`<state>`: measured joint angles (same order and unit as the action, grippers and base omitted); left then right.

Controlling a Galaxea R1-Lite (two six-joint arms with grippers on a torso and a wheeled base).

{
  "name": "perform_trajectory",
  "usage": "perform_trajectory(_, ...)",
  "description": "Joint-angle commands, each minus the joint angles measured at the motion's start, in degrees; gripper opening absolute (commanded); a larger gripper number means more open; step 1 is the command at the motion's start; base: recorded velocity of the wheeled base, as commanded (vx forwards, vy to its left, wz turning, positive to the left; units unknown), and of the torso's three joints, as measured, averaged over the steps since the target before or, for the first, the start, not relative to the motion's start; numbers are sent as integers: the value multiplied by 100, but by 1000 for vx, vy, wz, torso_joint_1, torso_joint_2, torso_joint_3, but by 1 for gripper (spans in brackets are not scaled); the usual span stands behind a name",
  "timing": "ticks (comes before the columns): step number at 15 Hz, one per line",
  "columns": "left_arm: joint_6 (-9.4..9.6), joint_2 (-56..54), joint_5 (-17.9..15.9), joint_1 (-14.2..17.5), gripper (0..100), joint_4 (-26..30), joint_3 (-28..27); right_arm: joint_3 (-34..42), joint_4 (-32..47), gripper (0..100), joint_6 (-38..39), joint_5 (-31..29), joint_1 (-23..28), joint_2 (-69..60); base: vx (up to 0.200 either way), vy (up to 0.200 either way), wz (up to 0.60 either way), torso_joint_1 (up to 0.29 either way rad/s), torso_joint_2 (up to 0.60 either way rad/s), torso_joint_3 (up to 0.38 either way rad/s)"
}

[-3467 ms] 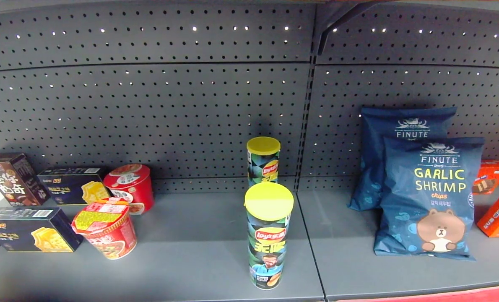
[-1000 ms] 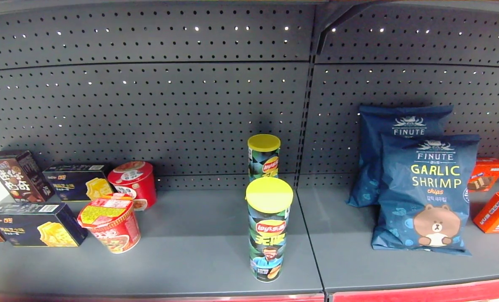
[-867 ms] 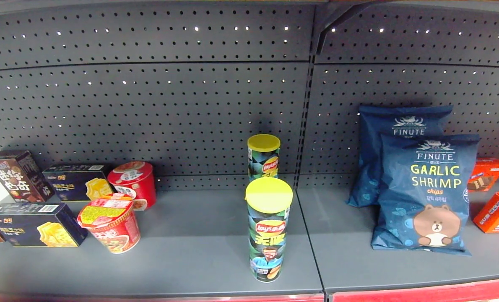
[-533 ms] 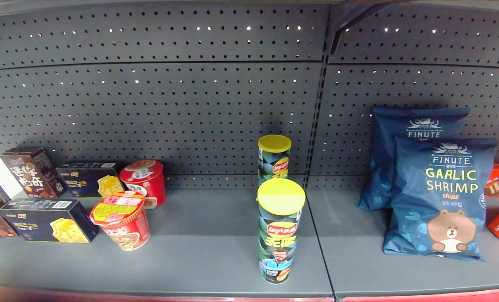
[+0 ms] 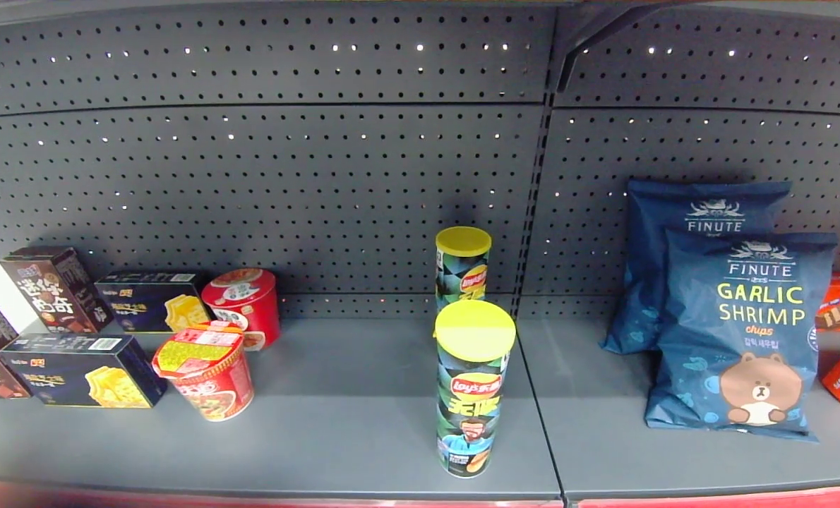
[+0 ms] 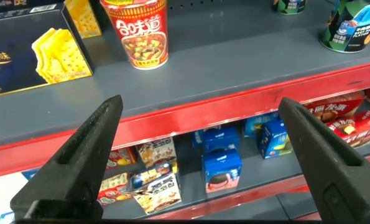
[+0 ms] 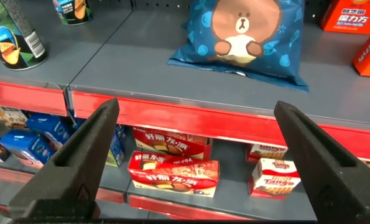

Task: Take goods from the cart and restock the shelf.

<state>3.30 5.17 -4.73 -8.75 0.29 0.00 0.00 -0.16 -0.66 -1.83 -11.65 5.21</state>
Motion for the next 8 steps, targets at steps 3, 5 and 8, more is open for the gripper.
perform_trajectory(3, -23, 10, 7, -4, 100, 6, 0, 0, -2, 100, -4, -2, 5, 16, 0, 0, 0, 0, 0, 0)
perform_trajectory(5, -49, 10, 16, -4, 100, 6, 0, 0, -2, 100, -4, -2, 5, 16, 0, 0, 0, 0, 0, 0)
perform_trajectory(8, -32, 10, 7, -4, 100, 6, 0, 0, 7, 100, 4, -2, -4, 16, 0, 0, 0, 0, 0, 0)
